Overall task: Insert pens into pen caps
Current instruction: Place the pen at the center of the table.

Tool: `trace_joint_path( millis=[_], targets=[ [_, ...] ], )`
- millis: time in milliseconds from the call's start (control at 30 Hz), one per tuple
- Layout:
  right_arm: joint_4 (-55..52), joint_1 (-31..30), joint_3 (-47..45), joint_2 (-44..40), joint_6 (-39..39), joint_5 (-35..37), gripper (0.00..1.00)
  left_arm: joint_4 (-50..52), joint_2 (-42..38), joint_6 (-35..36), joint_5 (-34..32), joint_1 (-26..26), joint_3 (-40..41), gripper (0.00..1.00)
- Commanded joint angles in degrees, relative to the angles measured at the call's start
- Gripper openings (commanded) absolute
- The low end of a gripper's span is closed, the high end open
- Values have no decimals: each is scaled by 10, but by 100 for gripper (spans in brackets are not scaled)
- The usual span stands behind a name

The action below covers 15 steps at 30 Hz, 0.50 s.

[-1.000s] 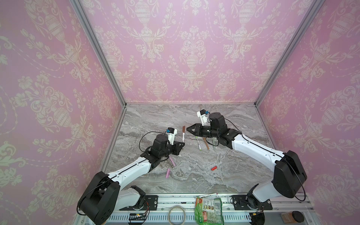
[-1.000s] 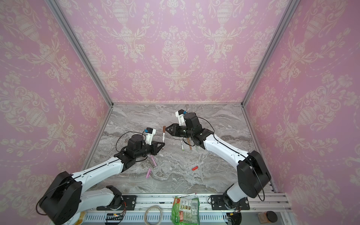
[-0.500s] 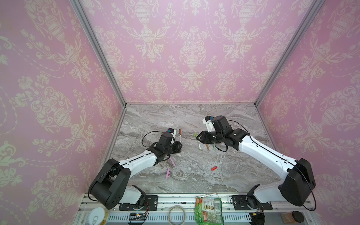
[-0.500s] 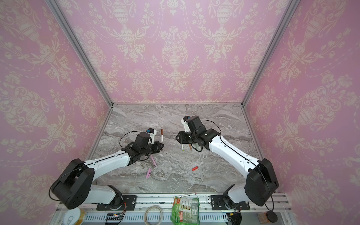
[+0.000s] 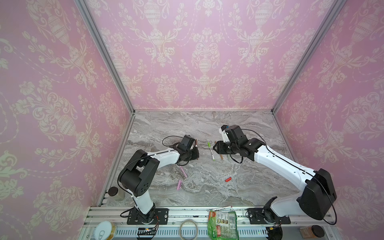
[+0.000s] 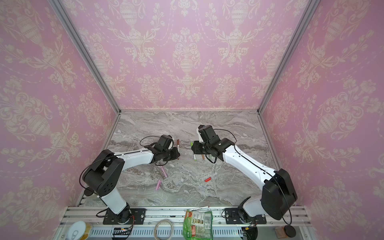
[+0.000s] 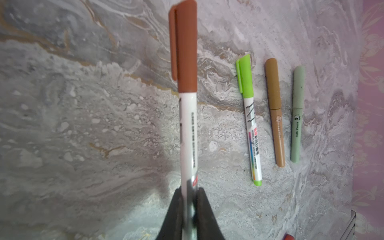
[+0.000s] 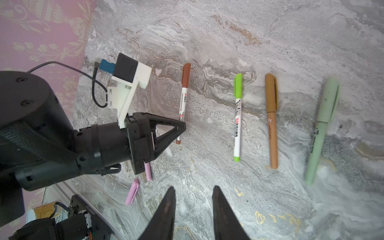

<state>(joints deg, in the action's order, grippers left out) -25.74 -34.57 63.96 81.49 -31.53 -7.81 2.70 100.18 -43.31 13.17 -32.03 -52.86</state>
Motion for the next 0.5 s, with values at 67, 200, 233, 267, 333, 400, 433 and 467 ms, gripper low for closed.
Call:
trace_joint_path(
  millis=[67, 200, 233, 267, 333, 400, 433, 467],
  targets=[
    [19, 4, -15, -15, -2, 11, 32, 32, 30, -56, 4, -22, -36, 4],
    [29, 6, -18, -13, -3, 3, 32, 32, 45, -74, -2, -31, -45, 8],
    [30, 7, -18, -13, -2, 2, 32, 32, 50, -77, 0, -32, -48, 9],
    [31, 7, -18, -13, -2, 1, 32, 32, 55, -79, 0, -34, -51, 9],
    [32, 9, -20, -15, 0, 2, 32, 35, 63, -81, 2, -35, -57, 11],
    [33, 11, -23, -19, 2, 3, 32, 34, 68, -83, 5, -37, -62, 11],
    [33, 12, -25, -21, 2, 3, 32, 35, 71, -84, 5, -39, -65, 12],
    [34, 13, -27, -23, 2, 2, 32, 35, 72, -86, 6, -41, -67, 12]
  ],
)
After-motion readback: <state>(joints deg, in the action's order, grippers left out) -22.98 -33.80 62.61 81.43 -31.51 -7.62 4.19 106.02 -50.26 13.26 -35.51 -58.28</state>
